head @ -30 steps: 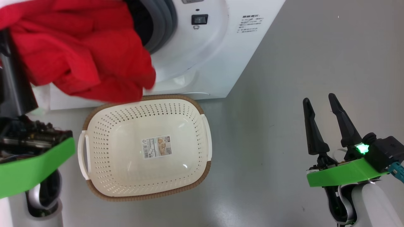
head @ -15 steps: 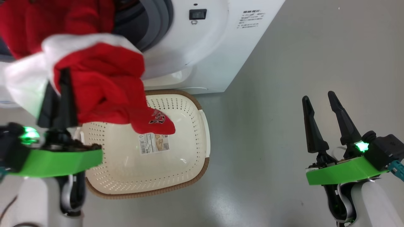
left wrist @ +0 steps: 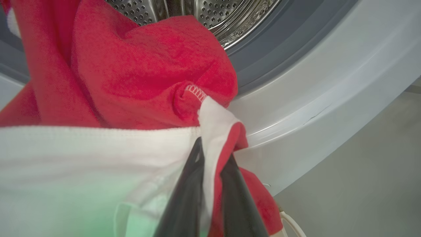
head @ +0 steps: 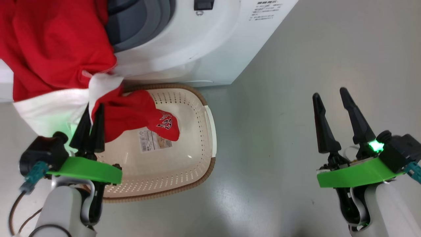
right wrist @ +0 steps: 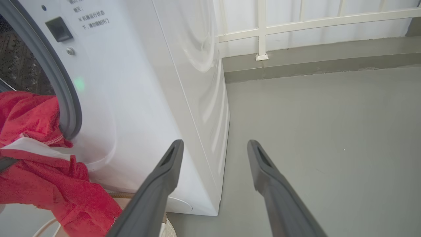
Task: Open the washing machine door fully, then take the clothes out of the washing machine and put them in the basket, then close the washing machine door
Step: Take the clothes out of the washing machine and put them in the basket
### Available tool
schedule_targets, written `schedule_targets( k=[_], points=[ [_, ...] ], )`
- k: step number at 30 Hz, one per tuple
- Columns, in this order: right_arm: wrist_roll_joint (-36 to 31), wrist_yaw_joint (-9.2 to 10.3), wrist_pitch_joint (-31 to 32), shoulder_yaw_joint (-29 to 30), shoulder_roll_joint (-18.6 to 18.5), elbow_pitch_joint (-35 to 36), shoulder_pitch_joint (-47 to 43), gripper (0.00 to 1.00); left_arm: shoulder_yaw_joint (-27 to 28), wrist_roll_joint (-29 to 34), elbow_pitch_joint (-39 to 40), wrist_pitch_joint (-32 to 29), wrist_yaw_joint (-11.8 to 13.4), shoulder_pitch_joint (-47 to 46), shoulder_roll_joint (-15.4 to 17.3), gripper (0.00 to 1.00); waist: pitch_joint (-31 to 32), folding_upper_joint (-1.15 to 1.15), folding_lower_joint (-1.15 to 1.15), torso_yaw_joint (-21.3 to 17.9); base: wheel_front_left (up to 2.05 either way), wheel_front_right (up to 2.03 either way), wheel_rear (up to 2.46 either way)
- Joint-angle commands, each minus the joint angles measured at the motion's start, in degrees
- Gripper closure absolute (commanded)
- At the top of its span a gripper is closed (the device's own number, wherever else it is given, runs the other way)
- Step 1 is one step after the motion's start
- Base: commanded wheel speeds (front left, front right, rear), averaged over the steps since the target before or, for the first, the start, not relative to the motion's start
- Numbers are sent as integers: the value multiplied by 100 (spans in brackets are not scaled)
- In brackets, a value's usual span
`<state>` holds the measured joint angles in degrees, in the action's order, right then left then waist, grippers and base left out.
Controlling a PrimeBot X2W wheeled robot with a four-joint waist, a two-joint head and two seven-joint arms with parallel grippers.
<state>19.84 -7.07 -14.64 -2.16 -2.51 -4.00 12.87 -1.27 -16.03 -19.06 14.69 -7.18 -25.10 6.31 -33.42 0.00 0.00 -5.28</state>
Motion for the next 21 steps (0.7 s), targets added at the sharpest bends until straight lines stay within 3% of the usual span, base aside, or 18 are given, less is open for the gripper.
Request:
schedule_targets(
  k=[1,13,16,20,21],
  points=[
    [10,-42,-36,-114,-37,162,69,0,117,38,-7,30,-31,-89,160,100,-88,0,0,-24,0,0,0],
    [36,-42,-36,-149,-37,196,167,0,-83,54,-1043,30,-31,-676,321,99,-376,0,0,-84,0,0,0],
    [34,-42,-36,-151,-37,203,189,0,-89,33,-1151,30,-31,-784,342,87,-416,0,0,-87,0,0,0],
    [24,-42,-36,-148,-37,201,199,0,-66,14,-1201,30,-31,-857,350,55,-422,0,0,-83,0,0,0],
    [21,-42,-36,-148,-37,200,199,0,-60,14,-1204,30,-31,-862,350,51,-417,0,0,-80,0,0,0]
  ],
)
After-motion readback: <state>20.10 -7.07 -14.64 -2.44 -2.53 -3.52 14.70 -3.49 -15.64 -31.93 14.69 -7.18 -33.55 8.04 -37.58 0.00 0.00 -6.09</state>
